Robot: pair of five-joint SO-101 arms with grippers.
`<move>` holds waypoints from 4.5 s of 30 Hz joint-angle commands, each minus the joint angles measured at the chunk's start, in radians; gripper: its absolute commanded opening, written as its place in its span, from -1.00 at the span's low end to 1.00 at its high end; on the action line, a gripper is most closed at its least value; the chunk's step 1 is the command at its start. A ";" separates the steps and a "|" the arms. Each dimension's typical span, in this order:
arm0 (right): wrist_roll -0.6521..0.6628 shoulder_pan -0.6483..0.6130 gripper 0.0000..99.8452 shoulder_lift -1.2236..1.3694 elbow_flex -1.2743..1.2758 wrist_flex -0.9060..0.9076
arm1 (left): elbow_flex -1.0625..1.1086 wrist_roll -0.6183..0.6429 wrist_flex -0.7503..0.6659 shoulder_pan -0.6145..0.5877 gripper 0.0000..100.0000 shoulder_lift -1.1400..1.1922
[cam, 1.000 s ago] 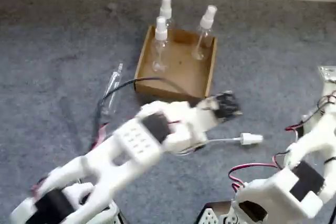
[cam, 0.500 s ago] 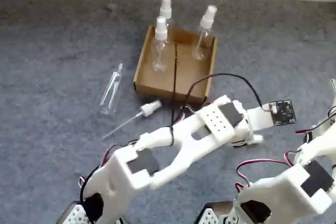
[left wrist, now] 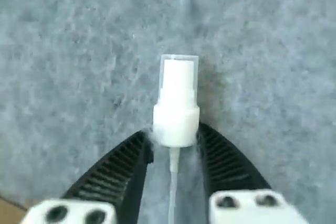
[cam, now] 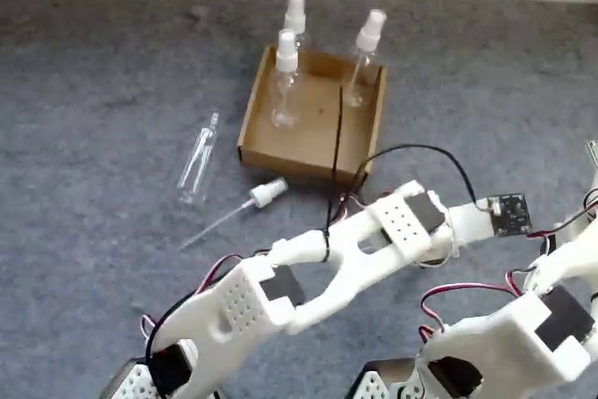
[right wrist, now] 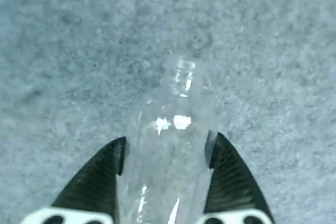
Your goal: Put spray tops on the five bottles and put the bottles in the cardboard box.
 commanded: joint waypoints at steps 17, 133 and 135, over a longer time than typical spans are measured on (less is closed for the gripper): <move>-0.008 -0.153 -0.99 -0.016 -0.045 -0.008 | -0.061 0.150 0.611 -0.495 -1.00 -0.624; -0.295 -0.499 -0.52 0.309 -0.498 0.326 | 1.196 0.261 -0.041 -1.013 -0.99 -1.392; -0.295 -0.499 -0.52 0.312 -0.498 0.326 | 1.196 0.261 -0.041 -1.013 -0.99 -1.392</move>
